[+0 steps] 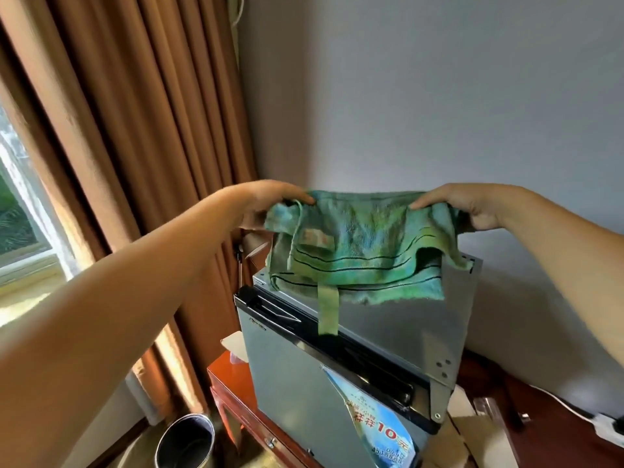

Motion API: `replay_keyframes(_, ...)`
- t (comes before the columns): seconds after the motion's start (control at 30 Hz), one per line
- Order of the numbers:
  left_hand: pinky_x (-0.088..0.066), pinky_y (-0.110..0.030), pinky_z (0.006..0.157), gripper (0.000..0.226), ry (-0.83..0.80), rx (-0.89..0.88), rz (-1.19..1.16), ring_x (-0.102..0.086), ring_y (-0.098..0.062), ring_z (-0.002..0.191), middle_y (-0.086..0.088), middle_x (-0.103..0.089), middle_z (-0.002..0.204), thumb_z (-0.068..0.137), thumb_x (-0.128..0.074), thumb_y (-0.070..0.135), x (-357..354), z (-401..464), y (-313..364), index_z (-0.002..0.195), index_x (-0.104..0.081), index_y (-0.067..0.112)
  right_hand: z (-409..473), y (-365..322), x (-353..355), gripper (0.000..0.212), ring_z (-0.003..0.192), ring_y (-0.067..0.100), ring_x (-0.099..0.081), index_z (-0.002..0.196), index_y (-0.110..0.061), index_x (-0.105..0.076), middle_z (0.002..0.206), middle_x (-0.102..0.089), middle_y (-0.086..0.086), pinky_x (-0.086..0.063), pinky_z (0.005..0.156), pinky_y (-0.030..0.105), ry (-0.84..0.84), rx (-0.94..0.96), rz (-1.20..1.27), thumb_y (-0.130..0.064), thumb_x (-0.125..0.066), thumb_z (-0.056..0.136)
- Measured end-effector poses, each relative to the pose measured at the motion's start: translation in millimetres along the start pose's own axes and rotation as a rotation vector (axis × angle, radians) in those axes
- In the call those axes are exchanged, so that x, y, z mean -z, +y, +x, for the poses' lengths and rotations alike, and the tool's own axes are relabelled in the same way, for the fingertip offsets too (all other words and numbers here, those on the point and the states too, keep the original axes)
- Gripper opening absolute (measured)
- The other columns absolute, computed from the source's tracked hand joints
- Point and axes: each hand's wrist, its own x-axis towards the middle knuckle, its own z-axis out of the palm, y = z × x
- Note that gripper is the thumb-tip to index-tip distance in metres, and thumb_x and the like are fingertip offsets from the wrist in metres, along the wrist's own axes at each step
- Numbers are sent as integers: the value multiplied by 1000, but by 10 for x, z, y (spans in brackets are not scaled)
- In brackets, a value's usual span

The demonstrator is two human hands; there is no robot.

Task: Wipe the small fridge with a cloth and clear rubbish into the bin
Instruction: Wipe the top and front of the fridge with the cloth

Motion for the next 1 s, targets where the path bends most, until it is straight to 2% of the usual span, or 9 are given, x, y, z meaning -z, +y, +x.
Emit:
replay_keyframes(0.1,-63,-36,72,35,56,108,153,-72,-24,78,-12,-74,99,92,-71,22,-253,329,-335,118,-67,0,186,288,-203,31,86,26,-72,107,-5,-70,101,-75,15,-57,68,31,-15,-126,-287,-32,-71,92)
replay_keyframes(0.2,-62,-44,83,26,128,109,279,-76,-29,93,-14,-76,103,88,-74,21,-393,494,-491,111,-70,7,253,388,-332,23,69,20,-64,94,-7,-63,84,-68,10,-48,53,24,42,-176,-432,-29,-70,93)
replay_keyframes(0.43,-62,-38,83,37,59,108,98,-75,-22,93,-14,-76,110,94,-67,24,-261,632,-463,126,-64,6,166,-331,-789,16,52,13,-55,93,-6,-59,71,-57,7,-49,48,22,145,-69,-296,-20,-66,93)
replay_keyframes(0.57,-57,-40,92,71,-120,157,-43,-63,-24,115,-11,-54,139,93,-59,62,-105,553,-585,144,-48,13,122,-709,-1375,31,100,27,-73,130,-12,-52,123,-64,18,-60,87,34,-277,-80,14,-27,-56,103)
replay_keyframes(0.63,-45,-50,109,95,-214,172,16,-48,-31,134,-9,-39,151,78,-65,75,-16,525,-683,152,-37,22,203,-662,-1543,48,109,29,-70,146,-17,-43,137,-56,18,-56,96,38,-119,-53,-136,-26,-60,102)
replay_keyframes(0.7,-45,-52,109,95,-278,100,48,-51,-33,131,-10,-42,153,75,-74,67,28,507,-787,152,-37,26,252,-480,-1675,59,125,28,-59,150,-18,-39,150,-47,13,-51,102,38,122,-99,-388,-23,-65,98)
replay_keyframes(0.8,-57,-38,83,73,-296,-89,182,-62,-28,110,-8,-56,136,83,-82,30,9,433,-875,145,-43,29,247,-120,-1938,89,146,30,-33,161,-21,-18,166,-21,7,-35,113,41,146,-291,-539,-28,-73,91)
replay_keyframes(0.9,-58,-36,73,51,-297,-268,306,-64,-27,97,-6,-58,125,84,-72,1,-2,375,-899,128,-61,24,181,-75,-2078,65,129,26,-49,149,-15,-43,153,-43,8,-42,102,35,289,-242,-505,-19,-73,91)
replay_keyframes(1.0,-58,-46,89,38,-381,-231,-10,-66,-29,94,-11,-62,121,89,-64,-7,16,337,-868,120,-62,14,95,-211,-1997,46,111,21,-53,135,-19,-57,139,-53,3,-46,91,33,496,-189,-478,-13,-69,91)
